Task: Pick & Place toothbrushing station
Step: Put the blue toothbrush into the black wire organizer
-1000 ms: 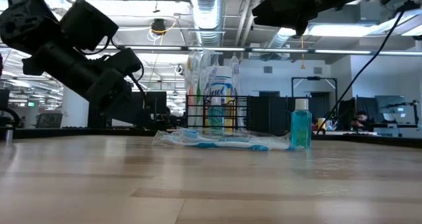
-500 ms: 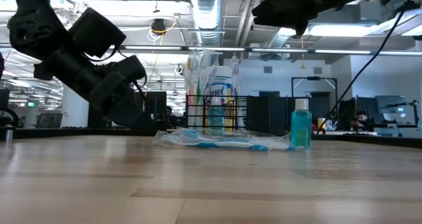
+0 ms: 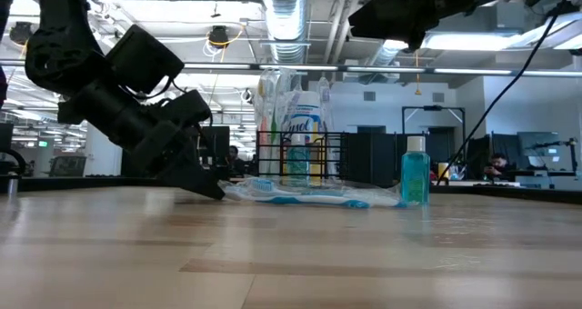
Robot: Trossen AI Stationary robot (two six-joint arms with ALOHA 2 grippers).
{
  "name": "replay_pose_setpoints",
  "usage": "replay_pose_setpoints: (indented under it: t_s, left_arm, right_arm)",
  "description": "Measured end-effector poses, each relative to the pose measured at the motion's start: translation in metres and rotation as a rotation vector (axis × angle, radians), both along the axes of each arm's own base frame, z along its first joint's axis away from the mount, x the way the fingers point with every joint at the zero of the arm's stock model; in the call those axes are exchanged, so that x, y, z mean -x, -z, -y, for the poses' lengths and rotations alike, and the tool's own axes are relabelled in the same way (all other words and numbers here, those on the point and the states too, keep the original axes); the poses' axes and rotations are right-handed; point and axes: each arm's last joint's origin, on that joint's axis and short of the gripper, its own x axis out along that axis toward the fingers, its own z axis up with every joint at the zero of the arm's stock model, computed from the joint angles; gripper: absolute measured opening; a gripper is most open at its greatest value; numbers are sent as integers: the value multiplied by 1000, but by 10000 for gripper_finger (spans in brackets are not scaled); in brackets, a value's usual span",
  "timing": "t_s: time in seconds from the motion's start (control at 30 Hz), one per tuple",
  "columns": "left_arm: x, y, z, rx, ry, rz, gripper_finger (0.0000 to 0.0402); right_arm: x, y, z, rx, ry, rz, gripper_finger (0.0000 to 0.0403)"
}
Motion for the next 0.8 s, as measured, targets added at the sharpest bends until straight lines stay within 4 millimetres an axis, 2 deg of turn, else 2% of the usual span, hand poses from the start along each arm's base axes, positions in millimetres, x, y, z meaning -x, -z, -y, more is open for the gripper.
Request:
replay_pose_setpoints:
  t_s: [0.27, 0.5, 0.8]
  left_arm:
    - [0, 0, 0, 0, -1, -1, 85]
    - [0, 0, 0, 8, 9, -1, 9]
    - [1, -2, 2, 58, 43, 2, 1]
  right_arm:
    - [0, 0, 0, 1, 0, -4, 128]
    - [0, 0, 0, 1, 0, -5, 127]
    - [1, 2, 0, -1, 2, -24, 127]
